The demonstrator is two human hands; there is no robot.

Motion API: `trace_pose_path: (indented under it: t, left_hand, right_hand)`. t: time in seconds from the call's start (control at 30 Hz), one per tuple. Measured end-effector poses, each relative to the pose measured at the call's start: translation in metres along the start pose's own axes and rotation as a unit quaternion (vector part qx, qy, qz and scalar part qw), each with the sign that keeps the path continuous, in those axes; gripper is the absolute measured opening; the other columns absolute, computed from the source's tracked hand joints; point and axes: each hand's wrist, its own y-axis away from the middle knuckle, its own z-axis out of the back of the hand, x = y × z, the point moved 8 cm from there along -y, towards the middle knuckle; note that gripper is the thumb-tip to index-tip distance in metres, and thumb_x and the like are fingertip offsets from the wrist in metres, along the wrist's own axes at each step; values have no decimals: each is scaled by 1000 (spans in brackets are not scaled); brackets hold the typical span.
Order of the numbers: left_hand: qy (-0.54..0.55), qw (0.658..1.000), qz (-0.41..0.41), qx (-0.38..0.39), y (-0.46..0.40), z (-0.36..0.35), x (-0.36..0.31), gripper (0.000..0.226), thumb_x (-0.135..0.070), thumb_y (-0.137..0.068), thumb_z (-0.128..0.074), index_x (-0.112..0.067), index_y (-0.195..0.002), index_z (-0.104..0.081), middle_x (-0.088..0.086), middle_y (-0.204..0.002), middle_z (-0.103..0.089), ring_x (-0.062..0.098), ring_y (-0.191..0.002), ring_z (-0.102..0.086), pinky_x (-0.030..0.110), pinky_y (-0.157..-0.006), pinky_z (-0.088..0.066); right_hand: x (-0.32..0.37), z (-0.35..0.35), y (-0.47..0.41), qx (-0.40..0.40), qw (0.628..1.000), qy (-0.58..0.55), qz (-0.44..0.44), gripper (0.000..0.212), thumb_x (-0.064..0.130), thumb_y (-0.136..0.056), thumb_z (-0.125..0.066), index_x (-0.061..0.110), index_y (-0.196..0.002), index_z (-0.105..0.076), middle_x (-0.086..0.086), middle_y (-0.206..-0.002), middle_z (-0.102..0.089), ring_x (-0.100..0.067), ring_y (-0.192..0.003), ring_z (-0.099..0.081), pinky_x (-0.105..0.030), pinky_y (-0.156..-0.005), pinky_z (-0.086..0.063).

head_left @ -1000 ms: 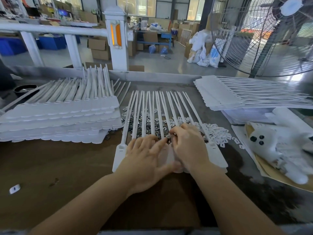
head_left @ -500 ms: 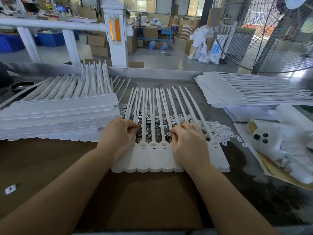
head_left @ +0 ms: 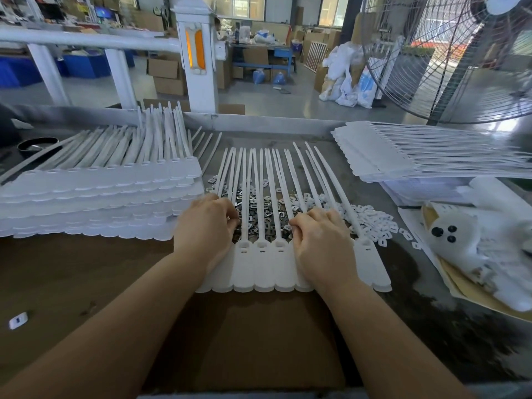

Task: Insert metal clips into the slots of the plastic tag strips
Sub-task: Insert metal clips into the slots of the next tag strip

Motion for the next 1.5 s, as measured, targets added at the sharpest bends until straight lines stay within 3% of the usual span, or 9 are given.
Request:
trace_pose_path:
  t: [0.17,0.27,0.43,0.57,0.73,0.93,1.13,1.37,1.5]
  left_hand:
    - [119,993,18,-1,6,10,8,12,-20,-90,-61,-28,-82,-61,-14,-78,-59,4,-72,-53,15,-63,-40]
    - [191,979,45,55,8,15,18,20,-17,-89,-61,-28,-73,-60,-11,-68,-62,2,-57,-53,17,-55,-39]
    - [195,969,48,145,12,21,25,16,-12,-90,-60,-22,-78,-63,1,-78,-66,18,-72,-60,32,-71,-51]
    - [155,969,33,189,15,21,28,10,-13,-90,-60,-15,-84,-68,5,-82,-68,16,-73,-59,16,-62,-45]
    - [141,962,32,231,15,18,35,13,-11,-89,-60,-14,-79,-67,-2,-58,-55,10,-54,-46,20,-55,-38]
    - [91,955,14,281,11,17,34,11,-14,-86,-63,-17,-77,-68,-1,-61,-60,3,-47,-46,10,-48,-37]
    - [64,961,16,268,6,19,32,11,-20,-79,-73,-25,-70,-68,-5,-66,-67,4,-57,-58,11,-50,-39]
    - [112,962,55,242,4,20,38,8,-11,-74,-76,-14,-68,-72,11,-67,-70,16,-56,-61,18,-52,-48]
    - [106,972,42,205,-1,27,34,11,-12,-80,-71,-20,-73,-74,-3,-60,-70,5,-55,-62,21,-57,-48]
  right_hand:
    - [1,2,1,-9,1000,11,7,13,12,-88,-58,7,-88,-70,-8,-87,-66,-28,-88,-54,-40,-81,-46]
    - [1,1,2,-8,1000,15,13,13,11,-88,-58,6,-89,-70,-9,-86,-66,-29,-88,-54,-40,-80,-46]
    - [3,2,1,-14,1000,14,18,11,9,-87,-59,6,-88,-70,-8,-85,-67,-30,-87,-54,-42,-79,-47]
    - [4,4,3,-28,999,12,23,9,8,-85,-62,6,-86,-70,-8,-83,-67,-30,-84,-55,-43,-76,-48]
    - [4,4,4,-33,999,12,27,7,7,-84,-63,7,-85,-70,-8,-81,-67,-29,-82,-55,-42,-75,-49]
    - [5,5,5,-42,999,6,32,7,7,-83,-63,7,-84,-70,-8,-79,-67,-30,-83,-56,-42,-75,-49]
    - [5,6,5,-45,998,0,34,7,7,-84,-63,6,-84,-70,-8,-80,-68,-30,-82,-55,-42,-74,-49]
    - [5,7,5,-49,998,4,36,7,7,-84,-63,7,-84,-70,-7,-79,-68,-29,-81,-55,-40,-74,-48]
    - [5,7,5,-49,998,2,35,8,7,-84,-63,6,-84,-70,-8,-80,-68,-30,-81,-56,-40,-74,-48]
